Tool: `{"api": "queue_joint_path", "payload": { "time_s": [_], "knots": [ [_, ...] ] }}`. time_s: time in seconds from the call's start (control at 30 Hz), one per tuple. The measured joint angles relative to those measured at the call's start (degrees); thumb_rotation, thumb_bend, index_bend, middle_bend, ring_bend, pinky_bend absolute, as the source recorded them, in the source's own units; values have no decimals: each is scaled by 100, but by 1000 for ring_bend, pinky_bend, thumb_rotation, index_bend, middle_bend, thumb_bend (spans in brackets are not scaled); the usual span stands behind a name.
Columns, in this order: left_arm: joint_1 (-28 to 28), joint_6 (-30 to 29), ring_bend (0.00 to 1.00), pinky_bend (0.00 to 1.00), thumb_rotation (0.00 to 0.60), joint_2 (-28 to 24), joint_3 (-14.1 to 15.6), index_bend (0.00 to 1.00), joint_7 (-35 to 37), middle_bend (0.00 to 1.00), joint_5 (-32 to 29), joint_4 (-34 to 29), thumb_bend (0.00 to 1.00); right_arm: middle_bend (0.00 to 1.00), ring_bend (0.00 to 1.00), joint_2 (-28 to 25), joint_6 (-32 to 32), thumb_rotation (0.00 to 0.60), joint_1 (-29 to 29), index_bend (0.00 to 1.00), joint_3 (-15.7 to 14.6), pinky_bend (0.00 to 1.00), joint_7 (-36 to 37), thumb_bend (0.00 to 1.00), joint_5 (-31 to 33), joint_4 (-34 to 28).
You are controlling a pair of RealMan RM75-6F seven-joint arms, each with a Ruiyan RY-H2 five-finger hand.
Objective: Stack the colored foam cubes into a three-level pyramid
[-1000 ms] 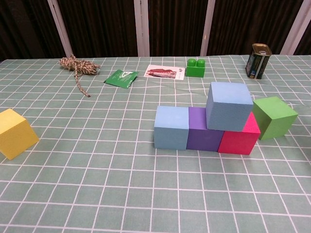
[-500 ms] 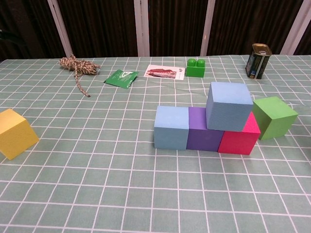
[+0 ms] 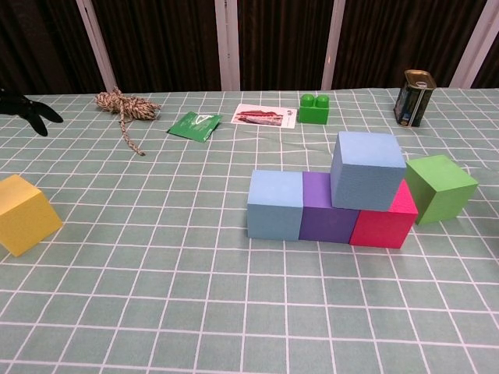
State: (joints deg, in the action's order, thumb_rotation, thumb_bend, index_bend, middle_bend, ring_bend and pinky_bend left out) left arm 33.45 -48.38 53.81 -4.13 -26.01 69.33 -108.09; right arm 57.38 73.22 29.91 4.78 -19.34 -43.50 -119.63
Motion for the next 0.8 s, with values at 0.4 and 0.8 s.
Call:
{"api": "queue_joint_path", "payload": {
  "time_s": [0.4, 0.8],
  "knots": [
    [125, 272, 0, 0, 600, 116, 279, 0, 294, 139, 586, 681, 33, 0, 0, 141, -22, 600, -64, 0, 61, 0, -139, 169, 28, 64],
    [191, 369, 0, 0, 600, 423, 463, 0, 711, 139, 1015, 1338, 60, 0, 0, 252, 8, 600, -130, 0, 154, 0, -211, 169, 49, 142]
  ]
}}
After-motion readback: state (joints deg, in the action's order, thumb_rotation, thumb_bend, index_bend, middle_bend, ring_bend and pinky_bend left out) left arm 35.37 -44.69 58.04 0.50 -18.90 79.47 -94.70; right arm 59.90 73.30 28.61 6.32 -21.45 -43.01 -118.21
